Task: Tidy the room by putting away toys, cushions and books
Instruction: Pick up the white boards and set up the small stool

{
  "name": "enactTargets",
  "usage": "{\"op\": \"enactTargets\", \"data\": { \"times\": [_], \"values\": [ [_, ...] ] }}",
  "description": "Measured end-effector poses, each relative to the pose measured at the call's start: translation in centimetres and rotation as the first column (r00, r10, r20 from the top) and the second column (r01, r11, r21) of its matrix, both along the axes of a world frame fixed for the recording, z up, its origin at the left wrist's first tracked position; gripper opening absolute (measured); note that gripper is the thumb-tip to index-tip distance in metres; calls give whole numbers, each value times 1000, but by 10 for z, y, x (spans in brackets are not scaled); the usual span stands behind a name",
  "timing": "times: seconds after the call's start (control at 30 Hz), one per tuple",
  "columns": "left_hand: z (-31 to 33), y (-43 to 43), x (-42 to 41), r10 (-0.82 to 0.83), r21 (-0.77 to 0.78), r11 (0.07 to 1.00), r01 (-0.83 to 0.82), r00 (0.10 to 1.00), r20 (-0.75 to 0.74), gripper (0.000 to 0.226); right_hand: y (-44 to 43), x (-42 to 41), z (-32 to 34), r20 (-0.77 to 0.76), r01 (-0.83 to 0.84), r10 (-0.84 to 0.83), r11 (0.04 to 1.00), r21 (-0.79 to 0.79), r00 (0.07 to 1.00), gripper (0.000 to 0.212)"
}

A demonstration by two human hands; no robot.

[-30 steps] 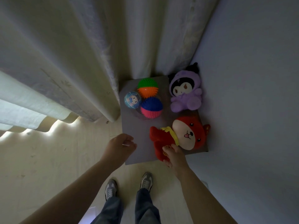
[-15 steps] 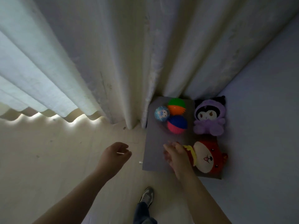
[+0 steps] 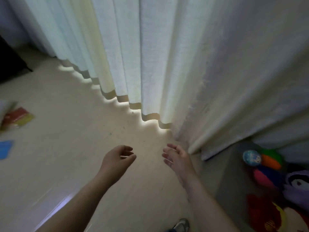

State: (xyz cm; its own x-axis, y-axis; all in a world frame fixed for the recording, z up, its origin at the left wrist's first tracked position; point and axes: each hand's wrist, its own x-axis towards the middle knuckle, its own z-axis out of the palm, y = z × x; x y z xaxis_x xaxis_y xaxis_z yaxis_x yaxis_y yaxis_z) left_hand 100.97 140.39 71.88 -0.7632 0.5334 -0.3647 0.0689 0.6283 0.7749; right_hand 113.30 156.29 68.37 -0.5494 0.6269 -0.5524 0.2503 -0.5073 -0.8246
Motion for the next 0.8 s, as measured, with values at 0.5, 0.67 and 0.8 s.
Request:
{"op": "enactTargets", "data": {
  "times": [0.5, 0.67, 0.8],
  "values": [
    [5, -297, -133, 492, 51, 869, -492, 870, 12, 18, -267, -228, 27, 19, -527, 527, 847, 64, 850, 22],
    [0, -362, -174, 626, 54, 777, -628, 779, 38, 19, -328, -303, 21, 19, -638, 638, 767, 72, 770, 19],
    [-2, -410, -214, 728, 49, 683, -729, 684, 43, 19, -381, -365, 17, 22, -722, 723, 688, 79, 691, 17]
  ]
}}
